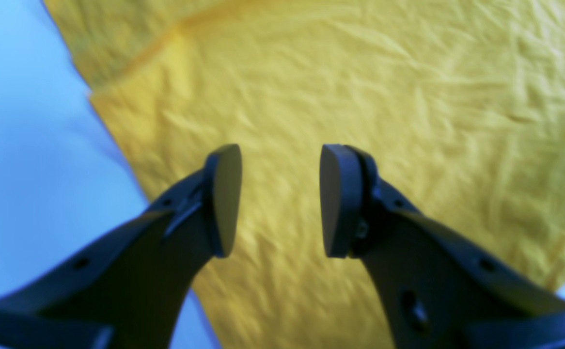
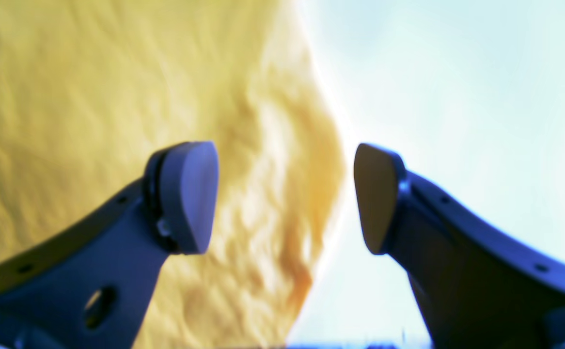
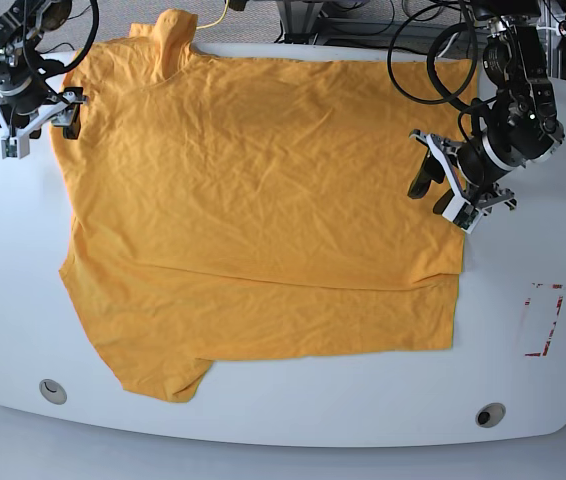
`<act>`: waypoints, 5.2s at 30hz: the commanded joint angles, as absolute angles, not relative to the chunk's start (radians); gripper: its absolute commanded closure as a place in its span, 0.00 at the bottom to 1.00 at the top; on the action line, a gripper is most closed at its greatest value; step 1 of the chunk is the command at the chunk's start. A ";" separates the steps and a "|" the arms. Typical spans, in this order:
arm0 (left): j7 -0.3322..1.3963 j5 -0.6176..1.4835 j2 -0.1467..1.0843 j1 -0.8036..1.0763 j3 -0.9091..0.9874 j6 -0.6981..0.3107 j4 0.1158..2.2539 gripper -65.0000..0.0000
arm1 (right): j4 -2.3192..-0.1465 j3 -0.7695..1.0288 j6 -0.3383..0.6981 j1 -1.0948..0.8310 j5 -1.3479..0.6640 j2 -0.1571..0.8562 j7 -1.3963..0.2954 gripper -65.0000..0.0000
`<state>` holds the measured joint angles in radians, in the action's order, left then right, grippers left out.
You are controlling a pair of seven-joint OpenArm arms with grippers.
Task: Layout the t-shirt on the table in an organized manner, then fold the t-shirt properly
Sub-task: 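Raise both grippers back to the shirt's edge and grasp it, then pull the grasped edge taut, moving the left gripper away from the right, then drag the shirt edge with the left gripper across the shirt, folding it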
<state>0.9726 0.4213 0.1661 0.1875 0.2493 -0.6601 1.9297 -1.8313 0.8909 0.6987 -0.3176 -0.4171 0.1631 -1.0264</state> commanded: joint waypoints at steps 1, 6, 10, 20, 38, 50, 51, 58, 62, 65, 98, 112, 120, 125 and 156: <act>1.006 0.487 0.162 0.186 0.300 -0.659 1.959 0.51 | -1.847 0.903 0.698 -0.338 -0.430 0.179 -1.004 0.35; 1.064 0.599 0.143 0.220 0.420 -0.659 1.965 0.44 | -1.845 0.929 0.698 -0.386 -0.430 0.177 -1.004 0.35; 1.069 0.674 0.159 0.260 0.463 -0.659 1.965 0.44 | -1.816 0.935 0.698 -0.410 -0.430 0.182 -1.003 0.35; 1.069 0.785 0.234 0.346 0.521 -0.659 1.965 0.44 | -1.673 0.932 0.698 -0.418 -0.430 0.188 -0.998 0.35; 1.069 0.809 0.254 0.449 0.656 -0.662 1.959 0.44 | -1.669 0.906 0.698 -0.438 -0.435 0.139 -1.007 0.36; 1.069 0.806 0.254 0.503 0.657 -0.673 1.956 0.44 | -1.673 0.868 0.698 -0.466 -0.430 0.084 -1.007 0.59; 1.069 0.805 0.254 0.504 0.657 -0.684 1.956 0.44 | -1.673 0.868 0.698 -0.466 -0.430 0.085 -1.007 0.63; 1.069 0.805 0.251 0.519 0.653 -0.698 1.954 0.44 | -1.673 0.866 0.698 -0.466 -0.430 0.087 -1.007 0.85; 1.069 0.805 0.249 0.527 0.650 -0.698 1.952 0.44 | -1.673 0.866 0.698 -0.466 -0.430 0.087 -1.007 0.93; 1.069 0.803 0.243 0.532 0.639 -0.698 1.939 0.44 | -1.673 0.866 0.698 -0.466 -0.430 0.087 -1.007 0.93; 1.067 0.657 0.237 0.542 0.437 -0.698 1.725 0.44 | -1.679 0.866 0.698 -0.467 -0.435 0.084 -1.007 0.93; 1.069 0.659 0.239 0.545 0.400 -0.698 1.733 0.84 | -1.774 0.868 0.698 -0.472 -0.435 0.079 -1.021 0.93; 1.069 0.657 0.240 0.542 0.403 -0.698 1.735 0.98 | -1.776 0.868 0.698 -0.472 -0.435 0.077 -1.021 1.00; 1.069 0.659 0.240 0.541 0.426 -0.698 1.776 1.00 | -1.799 0.869 0.698 -0.472 -0.435 0.077 -1.021 1.00; 1.346 0.657 0.275 0.308 0.661 -0.698 1.977 1.00 | -2.012 0.897 0.698 -0.467 -0.579 0.081 -1.112 1.00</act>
